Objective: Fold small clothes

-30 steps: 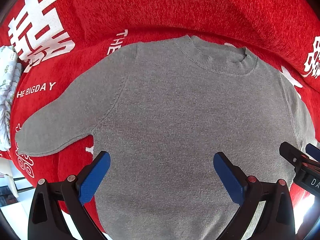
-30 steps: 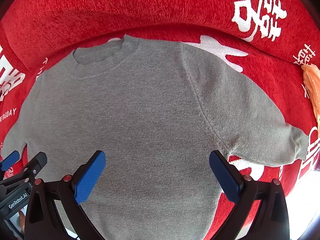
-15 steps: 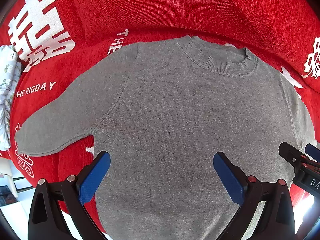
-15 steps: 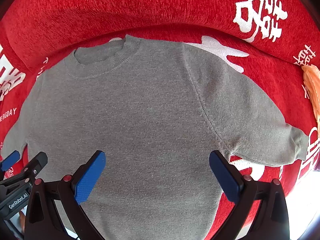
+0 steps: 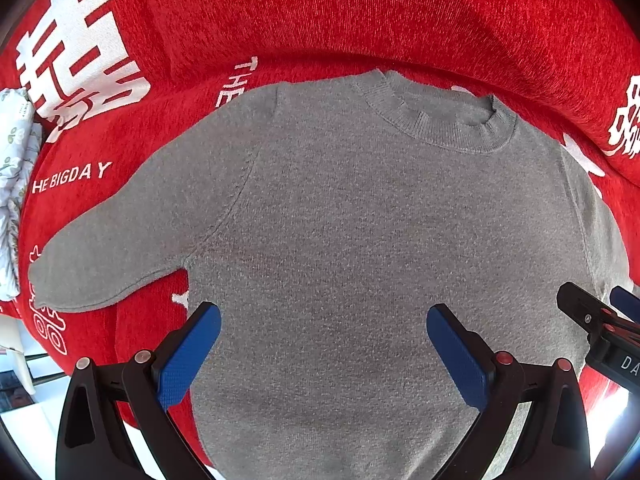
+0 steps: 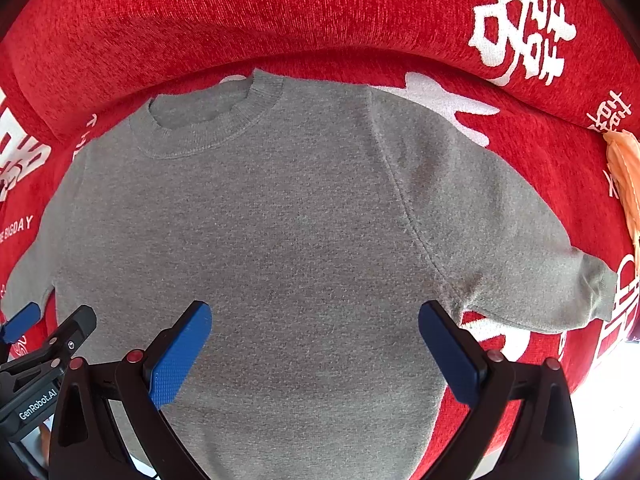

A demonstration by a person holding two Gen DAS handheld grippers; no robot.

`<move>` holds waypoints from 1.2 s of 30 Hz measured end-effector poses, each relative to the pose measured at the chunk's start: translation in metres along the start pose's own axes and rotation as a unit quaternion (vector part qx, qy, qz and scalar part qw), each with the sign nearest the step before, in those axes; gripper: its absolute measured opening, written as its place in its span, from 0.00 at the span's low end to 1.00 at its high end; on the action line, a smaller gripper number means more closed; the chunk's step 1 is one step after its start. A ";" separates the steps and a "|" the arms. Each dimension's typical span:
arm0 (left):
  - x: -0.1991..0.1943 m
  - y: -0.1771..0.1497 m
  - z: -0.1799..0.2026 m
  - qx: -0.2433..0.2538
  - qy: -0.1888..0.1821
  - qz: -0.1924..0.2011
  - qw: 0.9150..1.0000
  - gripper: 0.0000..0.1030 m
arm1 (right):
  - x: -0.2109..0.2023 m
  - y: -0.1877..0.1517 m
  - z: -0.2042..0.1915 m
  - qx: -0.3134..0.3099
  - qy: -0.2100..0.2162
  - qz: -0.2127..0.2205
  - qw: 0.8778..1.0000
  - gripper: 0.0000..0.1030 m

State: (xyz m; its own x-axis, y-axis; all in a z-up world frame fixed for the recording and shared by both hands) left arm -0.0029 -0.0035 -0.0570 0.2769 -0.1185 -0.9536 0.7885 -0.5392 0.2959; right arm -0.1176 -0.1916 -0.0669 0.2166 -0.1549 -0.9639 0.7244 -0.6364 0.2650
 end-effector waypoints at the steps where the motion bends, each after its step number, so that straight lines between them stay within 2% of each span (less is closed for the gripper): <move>1: 0.000 0.000 0.000 0.000 0.000 0.000 1.000 1.00 | 0.000 0.000 0.000 -0.001 0.000 0.000 1.000 1.00; 27: 0.001 -0.001 -0.013 -0.015 -0.019 0.000 1.000 1.00 | -0.001 -0.001 -0.014 -0.011 -0.008 -0.001 1.000 1.00; 36: 0.004 -0.004 -0.033 -0.044 -0.036 0.003 0.998 1.00 | -0.004 -0.002 -0.038 -0.025 0.020 0.005 0.999 1.00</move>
Point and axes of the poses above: each gripper's, at about its wrist camera, not at the fingertips, and x roughly the way its jaws point, z to its right, y to its top, the point moved 4 cm from there along x, roughly the way its jaws point, and after that the axes turned 11 degrees about z, right-handed, at the moved point
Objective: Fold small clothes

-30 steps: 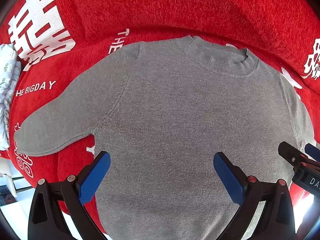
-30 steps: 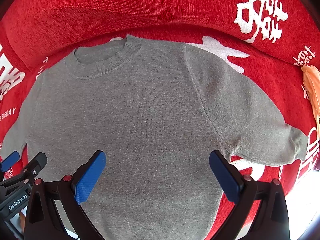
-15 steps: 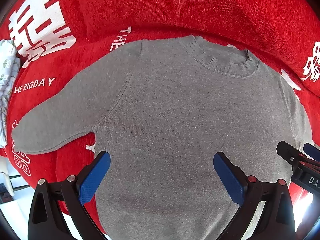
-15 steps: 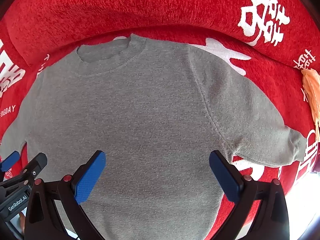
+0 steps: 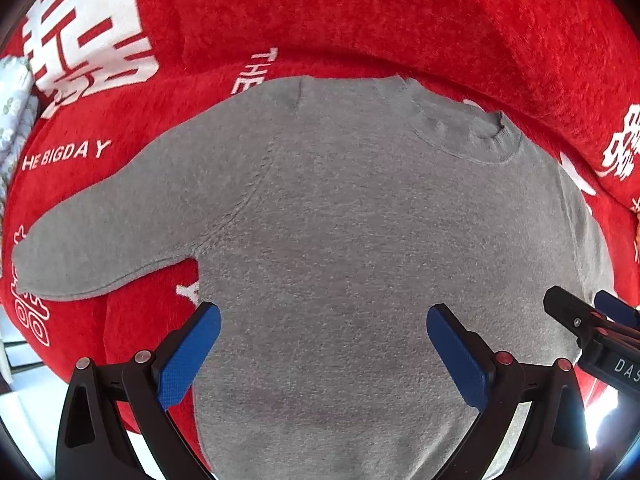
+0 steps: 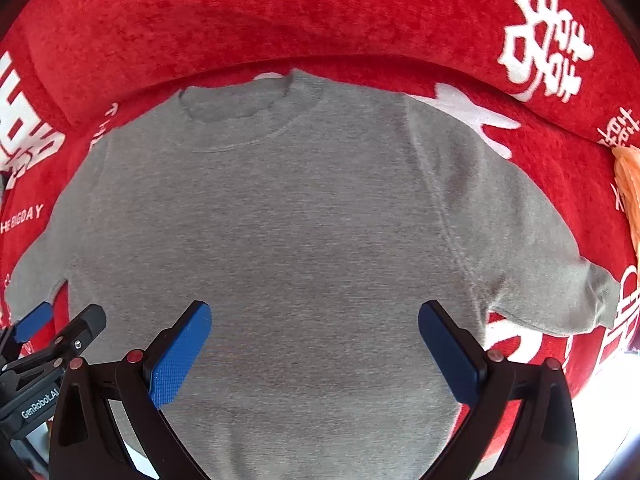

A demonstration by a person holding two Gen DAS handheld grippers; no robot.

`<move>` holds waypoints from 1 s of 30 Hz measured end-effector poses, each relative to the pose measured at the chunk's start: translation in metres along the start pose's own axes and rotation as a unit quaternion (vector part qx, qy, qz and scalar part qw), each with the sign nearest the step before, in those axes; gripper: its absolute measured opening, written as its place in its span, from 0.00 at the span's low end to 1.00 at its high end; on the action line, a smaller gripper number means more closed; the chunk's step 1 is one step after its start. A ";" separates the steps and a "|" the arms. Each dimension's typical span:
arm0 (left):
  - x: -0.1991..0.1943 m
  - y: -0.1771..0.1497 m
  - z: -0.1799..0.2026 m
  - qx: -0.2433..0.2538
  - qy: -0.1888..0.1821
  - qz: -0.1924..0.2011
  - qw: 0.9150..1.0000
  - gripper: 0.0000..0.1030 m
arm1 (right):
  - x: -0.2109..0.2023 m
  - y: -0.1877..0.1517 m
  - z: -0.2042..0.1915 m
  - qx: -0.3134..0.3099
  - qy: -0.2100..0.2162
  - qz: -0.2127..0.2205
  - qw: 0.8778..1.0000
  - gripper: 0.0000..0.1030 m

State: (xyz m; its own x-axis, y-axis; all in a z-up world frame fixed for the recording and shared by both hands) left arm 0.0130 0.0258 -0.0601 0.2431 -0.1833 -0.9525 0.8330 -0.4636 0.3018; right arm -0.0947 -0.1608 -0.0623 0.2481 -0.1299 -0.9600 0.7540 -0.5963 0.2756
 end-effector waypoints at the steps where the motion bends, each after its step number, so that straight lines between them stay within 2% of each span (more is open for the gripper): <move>1: 0.001 -0.001 -0.005 -0.006 -0.001 0.000 1.000 1.00 | -0.001 0.000 -0.006 -0.005 0.005 0.002 1.000 1.00; 9: 0.003 -0.010 -0.055 -0.053 0.004 0.000 0.999 1.00 | 0.002 -0.006 -0.055 -0.042 0.029 -0.004 0.999 1.00; 16: 0.005 -0.022 -0.126 -0.126 0.007 0.014 0.992 1.00 | 0.002 -0.019 -0.109 -0.089 0.070 -0.006 0.994 1.00; 21: 0.012 -0.045 -0.191 -0.216 -0.014 0.029 0.976 1.00 | 0.010 -0.031 -0.139 -0.116 0.081 -0.023 0.990 1.00; 25: 0.030 -0.056 -0.230 -0.290 -0.056 0.038 0.955 1.00 | 0.015 -0.037 -0.155 -0.130 0.082 -0.033 0.988 1.00; 28: 0.048 -0.055 -0.239 -0.329 -0.107 0.038 0.938 1.00 | 0.018 -0.039 -0.162 -0.136 0.079 -0.038 0.987 1.00; 30: 0.053 -0.049 -0.240 -0.332 -0.107 0.052 0.936 1.00 | 0.018 -0.040 -0.164 -0.137 0.078 -0.039 0.987 1.00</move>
Point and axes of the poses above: each gripper's, at about its wrist camera, not at the fingertips, and x roughly the way its jaws point, z to its right, y to its top, the point moved 4 cm from there along x, roughly the way its jaws point, and after that the axes turned 11 degrees about z, right-handed, at the moved point
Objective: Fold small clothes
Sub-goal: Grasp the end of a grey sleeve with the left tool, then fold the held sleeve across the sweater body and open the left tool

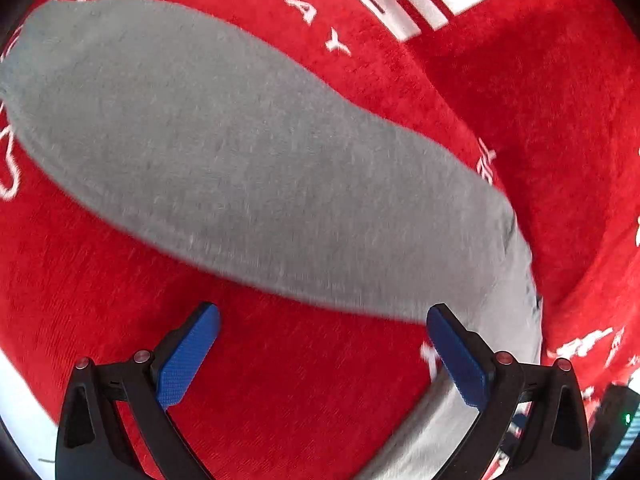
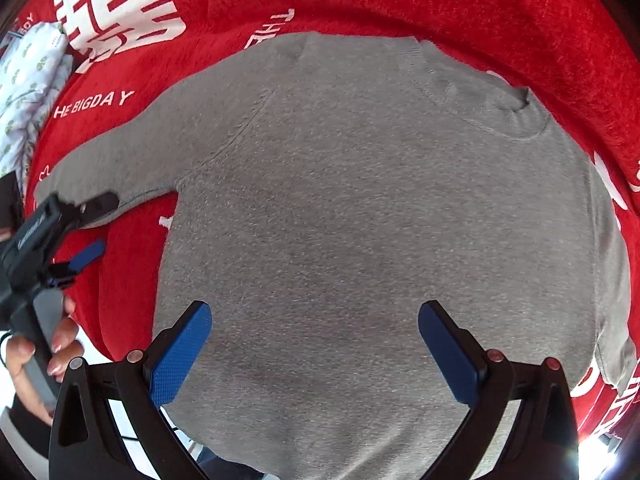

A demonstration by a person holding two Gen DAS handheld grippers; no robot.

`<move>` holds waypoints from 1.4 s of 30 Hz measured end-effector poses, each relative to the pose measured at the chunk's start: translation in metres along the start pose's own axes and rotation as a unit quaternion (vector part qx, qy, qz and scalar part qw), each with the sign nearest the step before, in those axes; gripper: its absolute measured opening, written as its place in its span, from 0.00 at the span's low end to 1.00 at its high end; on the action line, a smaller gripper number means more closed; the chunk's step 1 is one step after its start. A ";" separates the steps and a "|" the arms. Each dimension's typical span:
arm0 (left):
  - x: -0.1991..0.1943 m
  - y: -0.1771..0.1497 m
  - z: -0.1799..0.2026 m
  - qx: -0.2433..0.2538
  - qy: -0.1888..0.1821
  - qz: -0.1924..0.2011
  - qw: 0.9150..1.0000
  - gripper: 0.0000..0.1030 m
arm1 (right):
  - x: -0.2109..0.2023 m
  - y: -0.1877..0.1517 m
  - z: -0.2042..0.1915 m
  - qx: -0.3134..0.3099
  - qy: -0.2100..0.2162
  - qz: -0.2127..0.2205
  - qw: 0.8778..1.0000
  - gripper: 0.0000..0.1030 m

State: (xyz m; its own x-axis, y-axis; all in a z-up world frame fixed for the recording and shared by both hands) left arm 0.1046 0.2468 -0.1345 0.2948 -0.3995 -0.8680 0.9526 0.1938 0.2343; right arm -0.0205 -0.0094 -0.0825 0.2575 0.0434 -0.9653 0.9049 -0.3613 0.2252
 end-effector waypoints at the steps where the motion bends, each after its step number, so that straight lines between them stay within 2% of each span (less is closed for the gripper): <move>1: 0.003 0.003 0.003 0.001 -0.008 0.001 1.000 1.00 | 0.000 0.000 -0.002 -0.001 -0.001 0.000 1.000 1.00; 4: 0.006 0.018 0.005 -0.024 -0.039 0.009 0.999 1.00 | 0.000 0.000 -0.007 -0.005 -0.004 0.000 1.000 1.00; 6: 0.001 0.033 -0.001 -0.037 -0.042 0.030 0.998 1.00 | 0.000 -0.001 -0.010 -0.006 -0.006 -0.002 1.000 1.00; 10: -0.027 0.062 -0.032 -0.065 -0.012 0.094 0.993 1.00 | -0.001 -0.004 -0.017 -0.009 -0.005 -0.002 1.000 1.00; 15: -0.047 0.081 -0.067 -0.091 0.024 0.126 0.987 1.00 | 0.001 -0.009 -0.023 -0.004 -0.005 -0.008 1.000 1.00; 17: -0.054 0.087 -0.072 -0.078 0.060 0.138 0.986 0.97 | -0.001 -0.010 -0.027 -0.005 -0.001 -0.007 1.000 1.00; 18: -0.056 0.088 -0.075 -0.072 0.077 0.142 0.984 0.80 | -0.003 -0.010 -0.029 -0.005 0.002 -0.005 1.000 1.00; 19: -0.059 0.089 -0.078 -0.069 0.085 0.139 0.984 0.68 | -0.004 -0.011 -0.030 -0.006 0.004 -0.003 1.000 1.00; 21: -0.055 0.091 -0.083 -0.066 0.088 0.131 0.985 0.20 | -0.007 -0.012 -0.031 -0.005 0.005 0.001 1.000 1.00; 22: -0.056 0.092 -0.083 -0.061 0.081 0.129 0.986 0.13 | -0.008 -0.013 -0.031 -0.003 0.005 0.003 1.000 1.00; 24: -0.061 0.092 -0.080 -0.048 0.065 0.127 0.989 0.10 | -0.010 -0.014 -0.028 0.005 0.006 0.005 1.000 1.00; 28: -0.076 0.089 -0.044 0.007 0.027 0.140 0.990 0.06 | -0.017 -0.019 -0.012 0.029 0.010 0.012 0.999 1.00; 32: -0.094 0.083 0.025 0.082 -0.040 0.151 0.984 0.06 | -0.027 -0.022 0.008 0.048 0.014 0.026 0.998 1.00; 35: -0.100 0.072 0.091 0.135 -0.098 0.146 0.975 0.06 | -0.038 -0.025 0.031 0.072 0.015 0.037 0.997 1.00; 38: -0.098 0.049 0.164 0.206 -0.141 0.132 0.959 0.06 | -0.051 -0.028 0.062 0.104 0.014 0.050 0.993 1.00; 40: -0.088 0.022 0.213 0.255 -0.164 0.110 0.946 0.06 | -0.058 -0.032 0.084 0.124 0.010 0.060 0.990 1.00; 42: -0.076 -0.008 0.250 0.289 -0.177 0.086 0.937 0.06 | -0.063 -0.038 0.108 0.147 0.004 0.069 0.987 1.00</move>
Point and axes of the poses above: each gripper's, at about its wrist camera, not at the fingertips, and x roughly the way its jaws point, z to its right, y to its top, the point moved 4 cm from there along x, roughly the way its jaws point, and after that the axes turned 11 degrees about z, right-handed, at the moved point
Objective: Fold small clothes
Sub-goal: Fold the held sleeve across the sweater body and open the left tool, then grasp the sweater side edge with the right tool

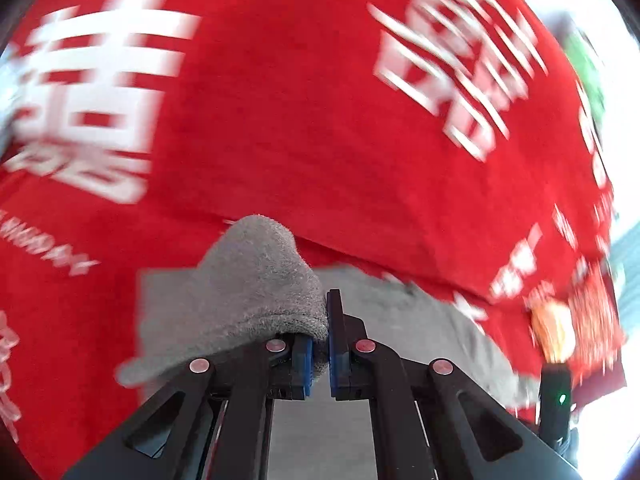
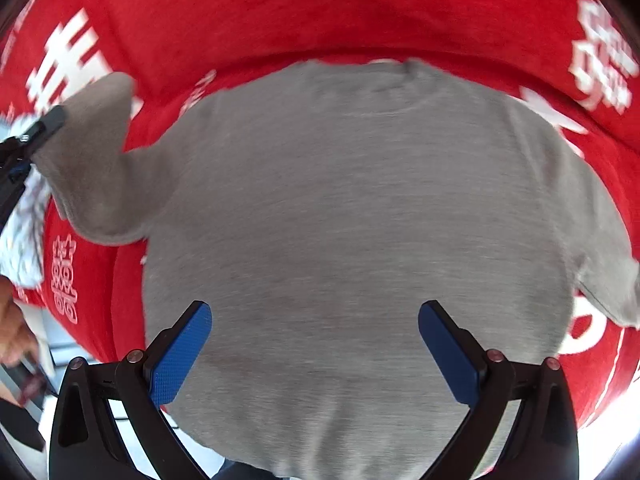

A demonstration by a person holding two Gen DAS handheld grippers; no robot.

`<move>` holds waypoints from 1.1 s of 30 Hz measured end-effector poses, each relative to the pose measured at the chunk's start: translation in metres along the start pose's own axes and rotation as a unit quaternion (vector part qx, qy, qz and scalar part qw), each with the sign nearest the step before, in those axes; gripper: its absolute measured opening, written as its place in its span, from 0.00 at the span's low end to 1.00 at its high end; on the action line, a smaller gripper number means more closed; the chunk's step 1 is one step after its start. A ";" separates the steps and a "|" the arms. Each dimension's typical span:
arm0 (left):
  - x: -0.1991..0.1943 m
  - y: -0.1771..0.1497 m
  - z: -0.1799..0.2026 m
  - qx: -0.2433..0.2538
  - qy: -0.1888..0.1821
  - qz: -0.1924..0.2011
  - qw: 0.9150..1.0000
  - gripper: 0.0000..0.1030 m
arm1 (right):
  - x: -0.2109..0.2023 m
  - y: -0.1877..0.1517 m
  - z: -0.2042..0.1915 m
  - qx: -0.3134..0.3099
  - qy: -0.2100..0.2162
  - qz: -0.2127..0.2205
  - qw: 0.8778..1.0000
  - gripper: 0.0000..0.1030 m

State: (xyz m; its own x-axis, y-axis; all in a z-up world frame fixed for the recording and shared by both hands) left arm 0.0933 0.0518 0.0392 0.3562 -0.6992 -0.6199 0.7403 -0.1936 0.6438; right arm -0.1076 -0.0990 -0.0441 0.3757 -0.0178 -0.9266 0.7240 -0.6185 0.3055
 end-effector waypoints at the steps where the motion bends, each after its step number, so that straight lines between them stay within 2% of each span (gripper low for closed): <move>1: 0.015 -0.005 0.018 0.011 -0.010 -0.013 1.000 0.06 | -0.001 0.001 0.013 0.014 -0.004 0.005 1.000 1.00; 4: 0.060 -0.032 0.074 0.052 -0.022 -0.056 0.997 0.06 | -0.004 -0.003 0.053 0.052 -0.016 0.011 0.998 1.00; 10: 0.121 -0.094 0.117 0.127 -0.001 -0.132 0.983 0.08 | 0.004 -0.021 0.116 0.115 -0.035 0.000 0.993 1.00; 11: 0.129 -0.104 0.119 0.129 0.000 -0.149 0.980 0.17 | 0.005 -0.024 0.122 0.121 -0.037 -0.003 0.992 1.00; 12: 0.132 -0.112 0.119 0.128 0.002 -0.163 0.978 0.33 | 0.005 -0.025 0.128 0.125 -0.039 -0.006 0.991 1.00; 13: 0.135 -0.120 0.120 0.127 0.007 -0.175 0.976 0.45 | 0.006 -0.026 0.131 0.128 -0.041 -0.008 0.991 1.00; 14: 0.132 -0.123 0.118 0.130 0.010 -0.175 0.976 0.63 | 0.006 -0.027 0.134 0.128 -0.042 -0.009 0.991 1.00; 17: 0.116 -0.122 0.121 0.149 0.018 -0.169 0.974 0.65 | 0.005 -0.025 0.136 0.116 -0.046 -0.005 0.992 1.00; 21: 0.077 -0.103 0.102 0.135 0.020 -0.167 0.976 0.65 | -0.001 -0.002 0.106 0.041 -0.033 0.024 0.998 1.00; 24: 0.043 -0.074 0.060 0.122 0.060 -0.141 0.981 0.65 | 0.000 0.021 0.057 -0.069 -0.022 0.053 0.996 1.00; 26: 0.033 -0.056 0.026 0.102 0.106 -0.129 0.981 0.66 | 0.008 0.031 0.021 -0.145 -0.021 0.068 0.987 1.00; 27: 0.030 -0.051 0.006 0.088 0.129 -0.130 0.979 0.77 | 0.014 0.035 0.002 -0.184 -0.023 0.077 0.980 1.00; 28: 0.029 -0.045 -0.018 0.074 0.160 -0.131 0.976 0.80 | 0.018 0.036 -0.011 -0.215 -0.029 0.082 0.973 1.00; 30: 0.035 -0.042 -0.045 0.054 0.190 -0.134 0.971 0.80 | 0.032 0.039 -0.044 -0.283 -0.053 0.090 0.953 1.00; 32: 0.040 -0.046 -0.074 0.032 0.216 -0.147 0.965 0.80 | 0.047 0.038 -0.066 -0.344 -0.086 0.102 0.930 1.00; 33: 0.043 -0.047 -0.085 0.024 0.226 -0.153 0.962 0.80 | 0.058 0.039 -0.077 -0.376 -0.112 0.106 0.914 1.00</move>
State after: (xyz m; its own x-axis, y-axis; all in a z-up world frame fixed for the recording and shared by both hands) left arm 0.1227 0.0894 -0.0557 0.3456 -0.2359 -0.9082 0.8267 -0.3813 0.4136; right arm -0.0133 -0.0636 -0.0692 0.4874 -0.2875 -0.8245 0.8728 0.1307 0.4703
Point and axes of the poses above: each gripper's, at about its wrist camera, not at the fingertips, and x roughly the way its jaws point, z to its right, y to its top, the point moved 4 cm from there along x, roughly the way its jaws point, and after that the axes turned 11 degrees about z, right-handed, at the moved point
